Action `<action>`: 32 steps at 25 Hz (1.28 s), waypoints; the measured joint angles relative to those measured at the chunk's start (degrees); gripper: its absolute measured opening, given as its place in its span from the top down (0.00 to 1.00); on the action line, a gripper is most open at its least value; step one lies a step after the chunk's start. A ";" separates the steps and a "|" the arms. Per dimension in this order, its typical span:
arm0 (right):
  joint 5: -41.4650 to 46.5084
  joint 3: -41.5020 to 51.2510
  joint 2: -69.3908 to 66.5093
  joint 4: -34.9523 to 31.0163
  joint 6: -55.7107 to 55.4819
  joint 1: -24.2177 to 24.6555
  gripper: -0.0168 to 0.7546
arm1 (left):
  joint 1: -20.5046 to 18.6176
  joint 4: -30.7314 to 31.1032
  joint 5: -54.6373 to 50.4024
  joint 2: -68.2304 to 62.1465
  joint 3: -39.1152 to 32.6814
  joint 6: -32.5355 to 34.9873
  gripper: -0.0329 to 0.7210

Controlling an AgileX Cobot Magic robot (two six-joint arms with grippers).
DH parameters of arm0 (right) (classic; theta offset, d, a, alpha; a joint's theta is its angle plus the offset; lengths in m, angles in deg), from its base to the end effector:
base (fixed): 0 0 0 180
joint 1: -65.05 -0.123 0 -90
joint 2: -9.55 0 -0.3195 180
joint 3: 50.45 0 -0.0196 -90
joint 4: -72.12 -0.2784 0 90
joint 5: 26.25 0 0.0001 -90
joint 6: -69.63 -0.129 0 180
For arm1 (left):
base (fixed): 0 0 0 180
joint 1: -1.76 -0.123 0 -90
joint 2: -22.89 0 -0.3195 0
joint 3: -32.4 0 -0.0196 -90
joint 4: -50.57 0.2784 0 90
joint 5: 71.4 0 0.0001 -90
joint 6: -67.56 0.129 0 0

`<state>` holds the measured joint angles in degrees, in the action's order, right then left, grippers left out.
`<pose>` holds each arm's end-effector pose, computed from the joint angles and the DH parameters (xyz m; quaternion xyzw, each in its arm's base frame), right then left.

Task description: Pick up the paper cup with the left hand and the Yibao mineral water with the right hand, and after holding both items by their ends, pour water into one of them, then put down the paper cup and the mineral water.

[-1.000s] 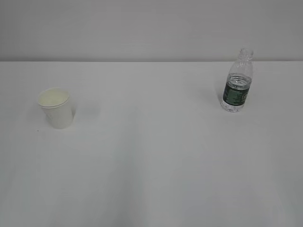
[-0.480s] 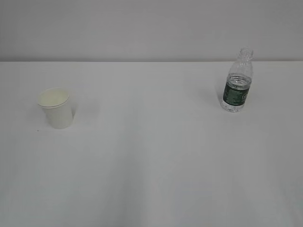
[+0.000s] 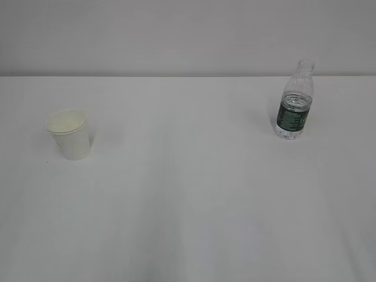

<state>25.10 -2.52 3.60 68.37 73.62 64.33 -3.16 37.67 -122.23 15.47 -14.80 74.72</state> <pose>0.0198 0.0068 0.3023 -0.0319 0.7935 0.0154 0.6075 0.0235 -0.0204 0.3090 0.0117 0.7906 -0.0483 0.6103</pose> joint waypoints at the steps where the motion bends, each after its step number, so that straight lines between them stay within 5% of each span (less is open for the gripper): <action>1: -0.46 0.12 0.00 -0.09 0.13 0.00 0.21 | 0.00 -0.88 -0.29 0.00 0.00 1.20 0.42; 11: -4.50 2.23 -2.50 -0.64 6.50 0.00 0.21 | 0.00 -2.57 -2.22 0.00 0.00 6.49 0.42; 32: -13.14 7.17 -10.02 -6.02 11.76 0.00 0.21 | 0.00 -3.83 -1.64 0.00 -0.39 6.94 0.42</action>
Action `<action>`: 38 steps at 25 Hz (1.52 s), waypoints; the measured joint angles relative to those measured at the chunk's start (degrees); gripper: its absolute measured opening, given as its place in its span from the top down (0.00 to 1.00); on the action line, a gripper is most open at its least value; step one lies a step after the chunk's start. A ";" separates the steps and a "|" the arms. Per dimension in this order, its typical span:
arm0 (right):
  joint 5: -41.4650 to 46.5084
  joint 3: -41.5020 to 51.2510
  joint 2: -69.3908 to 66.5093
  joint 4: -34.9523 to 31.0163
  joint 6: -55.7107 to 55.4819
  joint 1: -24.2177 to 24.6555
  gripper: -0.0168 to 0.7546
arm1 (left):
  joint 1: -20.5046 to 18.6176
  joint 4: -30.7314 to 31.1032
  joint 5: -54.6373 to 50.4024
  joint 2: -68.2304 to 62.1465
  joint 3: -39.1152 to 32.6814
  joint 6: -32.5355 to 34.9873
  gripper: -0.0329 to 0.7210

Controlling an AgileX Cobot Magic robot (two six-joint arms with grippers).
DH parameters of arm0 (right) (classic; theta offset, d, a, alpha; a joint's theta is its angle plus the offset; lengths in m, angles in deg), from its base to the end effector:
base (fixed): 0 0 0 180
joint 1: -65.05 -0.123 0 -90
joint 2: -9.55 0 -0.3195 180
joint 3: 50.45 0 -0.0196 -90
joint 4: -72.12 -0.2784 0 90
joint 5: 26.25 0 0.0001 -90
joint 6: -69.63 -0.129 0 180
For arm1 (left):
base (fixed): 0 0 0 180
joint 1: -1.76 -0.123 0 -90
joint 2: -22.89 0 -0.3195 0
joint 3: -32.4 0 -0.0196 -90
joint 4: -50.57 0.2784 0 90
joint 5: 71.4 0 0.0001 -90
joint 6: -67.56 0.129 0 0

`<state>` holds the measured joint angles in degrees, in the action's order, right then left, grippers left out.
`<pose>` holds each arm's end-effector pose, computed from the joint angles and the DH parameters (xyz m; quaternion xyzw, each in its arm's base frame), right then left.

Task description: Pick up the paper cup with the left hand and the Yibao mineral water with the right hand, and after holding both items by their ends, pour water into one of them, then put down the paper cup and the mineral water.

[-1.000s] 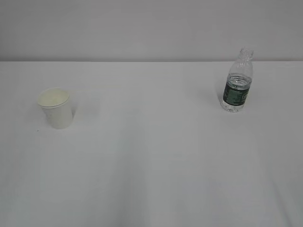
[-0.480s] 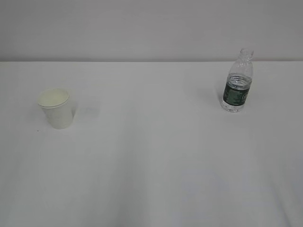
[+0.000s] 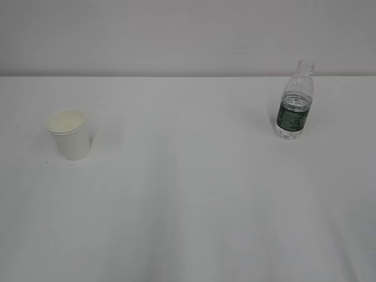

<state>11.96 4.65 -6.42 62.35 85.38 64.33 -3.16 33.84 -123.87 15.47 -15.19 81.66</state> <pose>0.0710 0.0144 0.2782 -0.0925 0.8076 0.0056 0.5823 0.0230 -0.0276 0.3047 0.0606 0.7955 -0.0468 0.6011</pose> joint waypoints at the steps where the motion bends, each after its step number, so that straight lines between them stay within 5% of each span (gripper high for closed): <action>1: -0.84 0.15 -0.13 -0.25 0.00 0.00 0.21 | 0.00 -0.10 0.00 0.00 0.00 0.00 0.42; 27: -20.82 5.22 -16.62 -2.48 3.25 0.00 0.21 | 0.00 -0.64 0.44 0.00 0.00 0.12 0.42; 38: -23.78 5.22 -23.55 -11.40 13.01 0.00 0.21 | 0.00 -0.86 0.56 0.00 0.00 0.12 0.42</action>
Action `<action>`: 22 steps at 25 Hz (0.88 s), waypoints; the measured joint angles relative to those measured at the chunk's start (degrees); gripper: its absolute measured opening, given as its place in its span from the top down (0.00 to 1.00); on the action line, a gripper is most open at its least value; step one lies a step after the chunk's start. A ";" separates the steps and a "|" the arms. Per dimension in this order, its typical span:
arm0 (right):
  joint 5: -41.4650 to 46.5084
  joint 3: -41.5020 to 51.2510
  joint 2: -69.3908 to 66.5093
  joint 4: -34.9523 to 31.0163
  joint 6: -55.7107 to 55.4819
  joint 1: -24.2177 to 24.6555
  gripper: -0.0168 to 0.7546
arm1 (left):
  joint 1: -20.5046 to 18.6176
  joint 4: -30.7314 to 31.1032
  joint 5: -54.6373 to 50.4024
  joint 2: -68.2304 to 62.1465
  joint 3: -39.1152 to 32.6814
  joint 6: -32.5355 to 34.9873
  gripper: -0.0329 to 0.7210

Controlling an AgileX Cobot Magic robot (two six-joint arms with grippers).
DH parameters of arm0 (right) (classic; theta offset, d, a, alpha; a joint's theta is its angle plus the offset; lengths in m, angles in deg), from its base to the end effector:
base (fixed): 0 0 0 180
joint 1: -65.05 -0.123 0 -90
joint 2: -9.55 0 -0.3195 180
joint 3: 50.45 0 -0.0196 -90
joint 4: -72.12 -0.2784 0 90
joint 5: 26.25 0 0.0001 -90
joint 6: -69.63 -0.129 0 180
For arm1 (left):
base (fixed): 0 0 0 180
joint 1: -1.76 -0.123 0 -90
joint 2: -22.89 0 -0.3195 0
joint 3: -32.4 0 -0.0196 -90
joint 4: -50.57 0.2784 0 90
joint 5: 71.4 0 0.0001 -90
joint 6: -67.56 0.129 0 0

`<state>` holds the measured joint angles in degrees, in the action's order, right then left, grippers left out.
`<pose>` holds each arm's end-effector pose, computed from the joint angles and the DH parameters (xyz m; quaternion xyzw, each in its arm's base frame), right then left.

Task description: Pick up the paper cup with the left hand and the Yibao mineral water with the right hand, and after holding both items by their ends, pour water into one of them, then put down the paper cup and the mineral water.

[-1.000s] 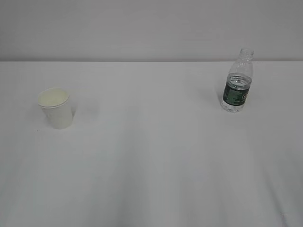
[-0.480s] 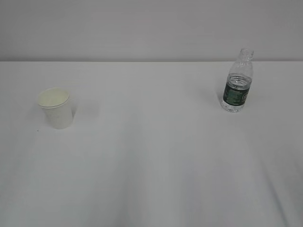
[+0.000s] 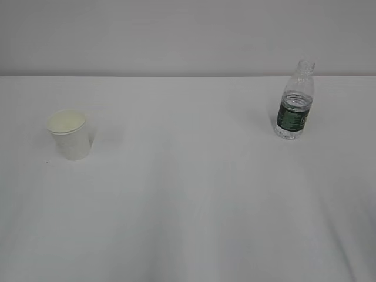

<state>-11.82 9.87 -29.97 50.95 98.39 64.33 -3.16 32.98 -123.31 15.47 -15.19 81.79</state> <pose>0.1490 0.0135 0.2471 -0.0896 0.8302 0.0017 0.5502 0.0232 -0.0288 0.3062 0.0603 0.7917 -0.0528 0.6056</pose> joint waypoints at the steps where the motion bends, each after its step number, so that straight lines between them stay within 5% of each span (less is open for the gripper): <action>1: -0.16 0.00 -0.55 -1.14 1.10 0.00 0.21 | 0.00 0.00 0.00 0.00 0.00 0.00 0.42; 22: -1.74 0.00 -2.33 -12.73 8.53 0.00 0.21 | 0.00 0.00 0.19 0.00 0.00 0.00 0.42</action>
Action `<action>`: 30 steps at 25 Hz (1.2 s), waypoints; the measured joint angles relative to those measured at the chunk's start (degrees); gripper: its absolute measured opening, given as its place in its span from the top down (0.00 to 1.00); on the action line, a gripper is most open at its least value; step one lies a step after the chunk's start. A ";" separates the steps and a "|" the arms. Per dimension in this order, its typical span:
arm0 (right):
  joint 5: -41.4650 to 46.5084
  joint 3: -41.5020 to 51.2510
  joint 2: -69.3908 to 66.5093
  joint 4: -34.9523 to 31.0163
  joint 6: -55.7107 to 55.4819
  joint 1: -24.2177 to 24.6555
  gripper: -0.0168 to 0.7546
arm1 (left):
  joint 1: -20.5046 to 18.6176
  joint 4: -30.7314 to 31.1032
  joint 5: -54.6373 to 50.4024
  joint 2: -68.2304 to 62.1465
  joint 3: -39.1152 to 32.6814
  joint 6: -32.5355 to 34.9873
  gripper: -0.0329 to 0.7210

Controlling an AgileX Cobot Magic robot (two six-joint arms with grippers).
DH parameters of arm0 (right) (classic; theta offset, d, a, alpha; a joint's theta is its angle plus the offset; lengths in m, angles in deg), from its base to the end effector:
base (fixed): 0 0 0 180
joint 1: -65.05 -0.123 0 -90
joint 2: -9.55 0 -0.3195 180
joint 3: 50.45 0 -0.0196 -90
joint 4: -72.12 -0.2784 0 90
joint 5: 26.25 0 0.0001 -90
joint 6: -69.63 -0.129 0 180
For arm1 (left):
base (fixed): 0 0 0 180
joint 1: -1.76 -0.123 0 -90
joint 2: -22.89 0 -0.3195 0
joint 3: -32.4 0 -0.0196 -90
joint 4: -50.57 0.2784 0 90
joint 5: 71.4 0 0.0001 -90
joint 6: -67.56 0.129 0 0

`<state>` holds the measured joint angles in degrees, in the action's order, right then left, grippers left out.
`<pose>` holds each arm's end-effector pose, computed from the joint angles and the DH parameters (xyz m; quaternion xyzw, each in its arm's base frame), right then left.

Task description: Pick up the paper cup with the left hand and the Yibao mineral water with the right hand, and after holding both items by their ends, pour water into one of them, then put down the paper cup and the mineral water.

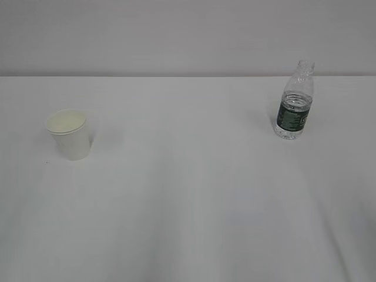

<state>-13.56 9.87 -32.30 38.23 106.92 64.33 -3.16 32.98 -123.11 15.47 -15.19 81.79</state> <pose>0.1561 0.0178 0.2470 -0.0686 0.8290 0.0350 0.5539 0.0234 -0.0287 0.3066 0.0600 0.7907 -0.0526 0.6070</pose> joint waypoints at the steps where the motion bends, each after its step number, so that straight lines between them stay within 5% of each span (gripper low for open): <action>1: -0.02 0.00 0.00 -1.32 0.00 0.00 0.21 | 0.00 0.00 0.00 0.00 0.00 0.00 0.42; 15: -0.34 0.00 -3.59 -15.60 0.00 0.00 0.21 | 0.00 0.00 0.02 0.00 0.00 0.00 0.42; 30: -1.34 0.00 -6.51 -17.11 6.40 0.00 0.21 | 0.00 0.00 0.02 0.00 0.00 0.00 0.42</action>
<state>-14.90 9.87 -38.81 21.11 113.32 64.33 -3.16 32.98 -123.10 15.47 -15.19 81.79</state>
